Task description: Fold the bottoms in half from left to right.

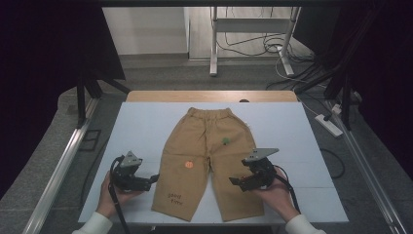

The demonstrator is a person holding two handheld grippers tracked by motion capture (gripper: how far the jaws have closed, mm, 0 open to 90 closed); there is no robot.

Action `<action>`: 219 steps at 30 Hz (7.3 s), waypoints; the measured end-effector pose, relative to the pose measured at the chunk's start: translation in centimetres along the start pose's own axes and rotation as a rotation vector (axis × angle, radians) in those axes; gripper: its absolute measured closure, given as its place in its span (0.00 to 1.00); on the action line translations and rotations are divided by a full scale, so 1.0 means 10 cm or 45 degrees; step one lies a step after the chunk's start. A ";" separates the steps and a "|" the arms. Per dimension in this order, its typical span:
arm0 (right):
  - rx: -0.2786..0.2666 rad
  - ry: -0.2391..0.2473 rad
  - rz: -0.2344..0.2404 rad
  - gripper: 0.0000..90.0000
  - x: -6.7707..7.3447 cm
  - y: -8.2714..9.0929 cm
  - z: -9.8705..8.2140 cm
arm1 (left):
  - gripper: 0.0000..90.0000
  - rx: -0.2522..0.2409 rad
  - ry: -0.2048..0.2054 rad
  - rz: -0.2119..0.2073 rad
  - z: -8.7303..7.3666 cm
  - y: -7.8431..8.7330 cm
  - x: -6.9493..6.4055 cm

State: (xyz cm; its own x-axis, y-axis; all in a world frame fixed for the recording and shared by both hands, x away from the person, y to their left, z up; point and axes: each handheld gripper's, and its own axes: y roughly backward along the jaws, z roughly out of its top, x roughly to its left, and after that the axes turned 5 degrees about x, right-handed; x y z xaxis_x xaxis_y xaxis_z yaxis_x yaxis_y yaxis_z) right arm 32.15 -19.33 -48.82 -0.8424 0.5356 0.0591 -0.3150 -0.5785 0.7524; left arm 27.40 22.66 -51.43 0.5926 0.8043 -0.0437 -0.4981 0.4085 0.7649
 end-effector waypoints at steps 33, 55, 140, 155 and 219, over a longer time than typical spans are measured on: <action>0.054 0.109 0.117 0.18 0.39 -0.47 0.43 | 0.12 0.001 0.015 0.006 -0.02 0.02 0.03; 0.089 0.183 0.149 0.18 0.66 -0.70 0.60 | 0.12 0.001 0.015 0.008 -0.01 0.02 0.03; 0.157 0.468 0.311 0.95 1.47 -1.21 0.85 | 0.13 -0.021 0.057 -0.008 0.06 0.00 0.11; 0.154 0.480 0.316 0.96 1.46 -1.17 0.83 | 0.13 -0.011 0.082 -0.040 0.36 -0.11 0.23; 0.170 0.475 0.321 0.95 1.47 -1.19 0.79 | 0.14 0.119 0.146 -0.105 1.13 -1.00 0.65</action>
State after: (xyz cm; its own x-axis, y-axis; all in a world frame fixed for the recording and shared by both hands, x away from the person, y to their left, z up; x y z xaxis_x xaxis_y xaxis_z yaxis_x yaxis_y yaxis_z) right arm 27.02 0.28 -51.67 -0.9928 0.1165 0.0292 -0.0420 -0.5647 0.8242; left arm 43.40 18.96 -52.06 0.5501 0.8159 -0.1781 -0.3864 0.4378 0.8118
